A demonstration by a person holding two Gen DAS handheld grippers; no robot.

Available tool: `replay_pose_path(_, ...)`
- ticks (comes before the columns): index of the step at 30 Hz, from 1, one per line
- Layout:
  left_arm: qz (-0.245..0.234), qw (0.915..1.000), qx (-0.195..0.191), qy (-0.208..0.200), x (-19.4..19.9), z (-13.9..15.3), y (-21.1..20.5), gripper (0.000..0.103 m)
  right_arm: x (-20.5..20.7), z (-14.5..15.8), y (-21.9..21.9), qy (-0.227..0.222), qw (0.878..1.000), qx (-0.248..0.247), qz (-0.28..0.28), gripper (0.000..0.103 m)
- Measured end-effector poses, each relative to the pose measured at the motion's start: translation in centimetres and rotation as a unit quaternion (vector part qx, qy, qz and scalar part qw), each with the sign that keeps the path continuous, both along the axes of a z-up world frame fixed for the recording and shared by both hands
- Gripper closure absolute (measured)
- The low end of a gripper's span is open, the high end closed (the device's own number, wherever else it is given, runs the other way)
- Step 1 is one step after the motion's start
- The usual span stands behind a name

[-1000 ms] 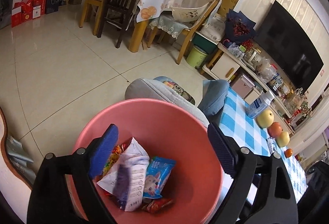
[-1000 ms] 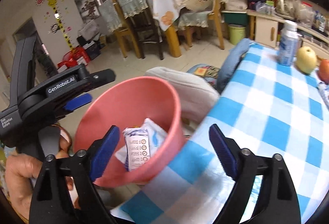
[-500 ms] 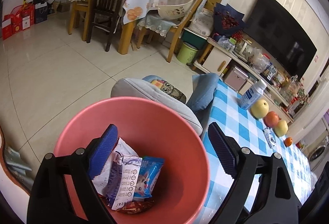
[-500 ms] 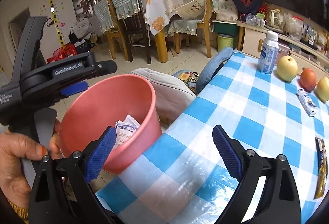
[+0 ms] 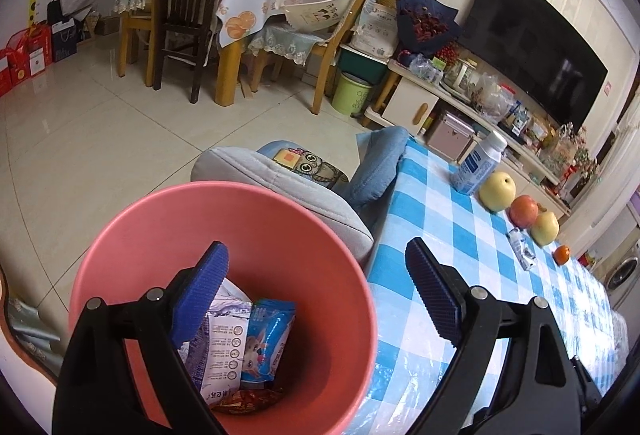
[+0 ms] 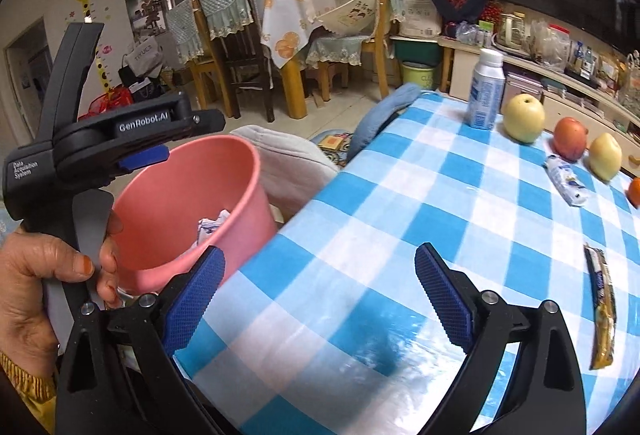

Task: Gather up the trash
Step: 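Move both grippers back over the gold bar and white drink pouch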

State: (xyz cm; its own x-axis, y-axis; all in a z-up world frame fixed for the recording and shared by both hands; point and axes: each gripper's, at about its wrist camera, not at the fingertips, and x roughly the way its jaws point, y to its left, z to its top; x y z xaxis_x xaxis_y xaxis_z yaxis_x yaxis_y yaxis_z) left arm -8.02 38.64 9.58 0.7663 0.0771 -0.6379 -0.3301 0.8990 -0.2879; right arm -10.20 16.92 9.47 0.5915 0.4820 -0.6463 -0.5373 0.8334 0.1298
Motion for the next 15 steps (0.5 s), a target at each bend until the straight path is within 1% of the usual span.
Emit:
replay_pose_path(10,-0.036,0.9988,0.032,0.006,1.5,0.2,-4.0,0.011,-0.4,0.0,-3.5,-0.007,1.000,-0.009,-0.024,0.008)
replay_pose_path(15,-0.055,0.9971,0.051,0.010,2.2,0.1,-6.4,0.008,-0.3,0.4,-5.6,-0.010,0.999,-0.005,-0.039,0.008)
